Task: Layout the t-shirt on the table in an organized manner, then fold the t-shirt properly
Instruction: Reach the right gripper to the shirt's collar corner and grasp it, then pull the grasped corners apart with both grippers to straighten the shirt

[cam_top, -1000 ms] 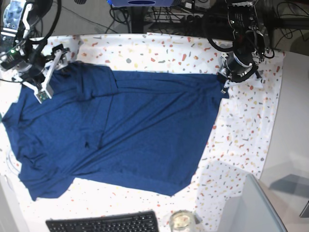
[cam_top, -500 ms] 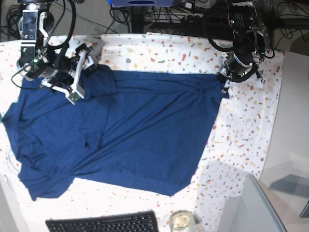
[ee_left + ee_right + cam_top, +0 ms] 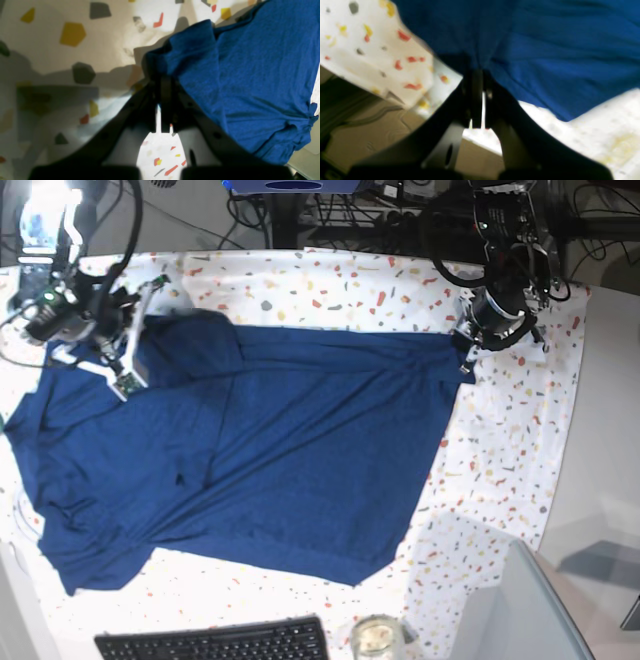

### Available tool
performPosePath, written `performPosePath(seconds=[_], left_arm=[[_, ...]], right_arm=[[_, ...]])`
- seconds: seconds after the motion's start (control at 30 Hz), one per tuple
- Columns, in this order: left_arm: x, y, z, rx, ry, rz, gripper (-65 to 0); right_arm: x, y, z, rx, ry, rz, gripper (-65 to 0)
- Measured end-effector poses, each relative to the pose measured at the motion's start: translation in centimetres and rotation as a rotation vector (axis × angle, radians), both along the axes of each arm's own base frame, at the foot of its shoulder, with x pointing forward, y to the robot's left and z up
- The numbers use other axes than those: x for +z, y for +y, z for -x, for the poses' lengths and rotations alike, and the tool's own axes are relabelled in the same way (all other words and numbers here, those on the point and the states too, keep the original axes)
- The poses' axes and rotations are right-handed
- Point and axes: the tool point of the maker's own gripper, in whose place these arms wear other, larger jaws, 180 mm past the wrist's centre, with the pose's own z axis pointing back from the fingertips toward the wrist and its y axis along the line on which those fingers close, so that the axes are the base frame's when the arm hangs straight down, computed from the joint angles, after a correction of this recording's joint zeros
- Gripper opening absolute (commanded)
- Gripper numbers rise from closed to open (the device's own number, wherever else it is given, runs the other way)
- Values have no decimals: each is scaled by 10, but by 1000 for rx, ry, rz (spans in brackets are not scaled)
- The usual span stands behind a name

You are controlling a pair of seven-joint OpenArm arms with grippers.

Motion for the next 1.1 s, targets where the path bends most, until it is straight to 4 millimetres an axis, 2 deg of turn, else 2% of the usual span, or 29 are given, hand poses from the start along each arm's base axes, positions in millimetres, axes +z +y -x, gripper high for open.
performPosePath(seconds=[0.13, 0.2, 0.37, 0.47, 0.7, 0.83, 0.97, 1.03, 1.1], left_arm=[[9, 2, -5, -8, -26, -13, -650], [15, 4, -9, -6, -43, -24, -650], [16, 5, -10, -10, -46, -29, -650], [14, 4, -6, -9, -35, -28, -650], [13, 5, -4, -8, -29, -30, -650], [10, 4, 1, -6, -18, -27, -650], [11, 5, 0, -7, -20, -29, -650], [11, 4, 0, -8, -21, -28, -650], [10, 5, 0, -7, -19, -29, -650]], right_arm=[[34, -10, -20, -10, -79, 61, -650], [44, -13, -39, -16, -106, 75, -650], [87, -22, -97, -24, -236, 110, -650], [95, -28, -129, -43, -246, 110, -650], [71, -31, -180, -38, -139, 58, -650], [58, -10, -210, -9, -138, -37, -650], [37, 4, -230, -142, -142, -160, -645], [25, -1, -232, -205, -135, -172, -602], [18, -8, -230, -249, -127, -163, -503]])
